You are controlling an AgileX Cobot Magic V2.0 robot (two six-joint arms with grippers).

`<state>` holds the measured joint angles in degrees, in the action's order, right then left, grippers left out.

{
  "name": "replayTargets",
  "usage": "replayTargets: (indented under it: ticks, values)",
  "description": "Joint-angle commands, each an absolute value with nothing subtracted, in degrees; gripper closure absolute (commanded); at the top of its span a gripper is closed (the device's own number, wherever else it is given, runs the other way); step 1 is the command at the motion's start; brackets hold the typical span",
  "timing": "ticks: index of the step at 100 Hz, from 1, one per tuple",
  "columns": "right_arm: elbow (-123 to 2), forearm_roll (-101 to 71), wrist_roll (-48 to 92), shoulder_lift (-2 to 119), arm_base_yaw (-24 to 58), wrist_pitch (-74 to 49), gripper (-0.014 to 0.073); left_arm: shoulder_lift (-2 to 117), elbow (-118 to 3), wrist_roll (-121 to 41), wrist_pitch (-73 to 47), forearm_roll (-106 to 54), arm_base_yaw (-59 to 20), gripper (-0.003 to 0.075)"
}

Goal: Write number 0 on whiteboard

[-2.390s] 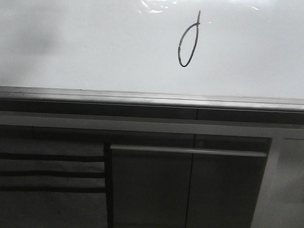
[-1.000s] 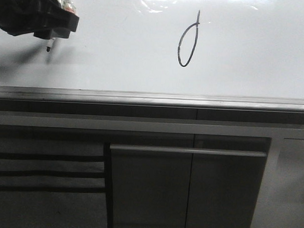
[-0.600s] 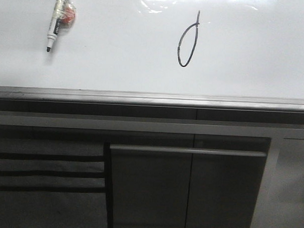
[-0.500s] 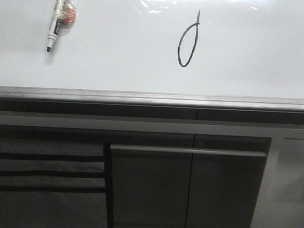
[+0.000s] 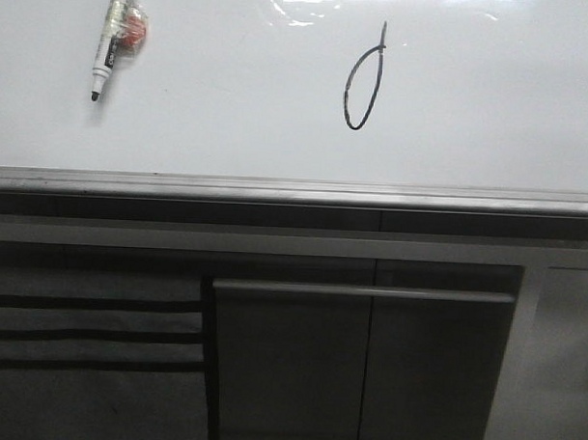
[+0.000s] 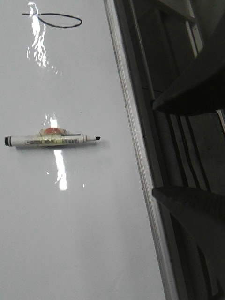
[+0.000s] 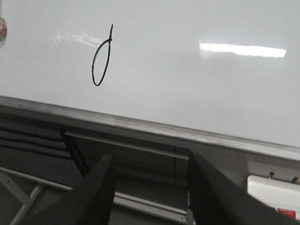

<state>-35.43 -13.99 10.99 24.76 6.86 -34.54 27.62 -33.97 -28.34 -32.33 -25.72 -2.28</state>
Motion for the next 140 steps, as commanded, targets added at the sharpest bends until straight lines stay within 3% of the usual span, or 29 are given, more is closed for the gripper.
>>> replayTargets:
  ticks: [1,14,24,42,52,86,98,112,140]
  values:
    - [-34.05,-13.97,10.91,22.51,6.59,-25.75,0.0281,25.29,-32.26,-27.66,-24.04,-28.56,-2.05,0.041]
    - [-31.5,-13.43,11.42,21.41,6.59,-23.5,0.0281,23.89,-29.85,-27.66,-20.46,-28.71,-2.05,0.0444]
    - [-30.88,-13.3,11.42,21.52,6.59,-23.69,0.0307,24.09,-29.72,-27.66,-20.46,-28.71,-2.05,0.0526]
    - [-30.88,-13.16,11.42,21.53,6.59,-23.89,0.0554,24.09,-29.72,-27.66,-20.23,-28.71,-2.05,0.0742]
    - [-30.88,-12.8,11.42,21.53,6.59,-23.89,0.0665,24.09,-29.72,-27.66,-20.51,-28.99,-2.05,0.074]
    - [-30.74,-12.8,11.3,21.53,6.59,-28.84,0.0666,24.09,-29.72,-27.66,-21.72,-29.5,-2.05,0.0741]
    - [-30.74,-12.8,11.3,21.53,6.59,-28.84,0.0666,24.09,-29.69,-27.66,-21.59,-29.56,-5.57,0.074]
    - [-30.74,-12.8,11.3,21.53,6.59,-28.84,0.0666,18.38,-25.78,-27.78,-18.51,-29.22,-9.26,0.0741]
    - [-30.74,-12.8,11.3,21.53,6.59,-28.84,0.0666,-0.35,-9.06,-27.78,-4.32,-27.14,-7.8,0.0741]
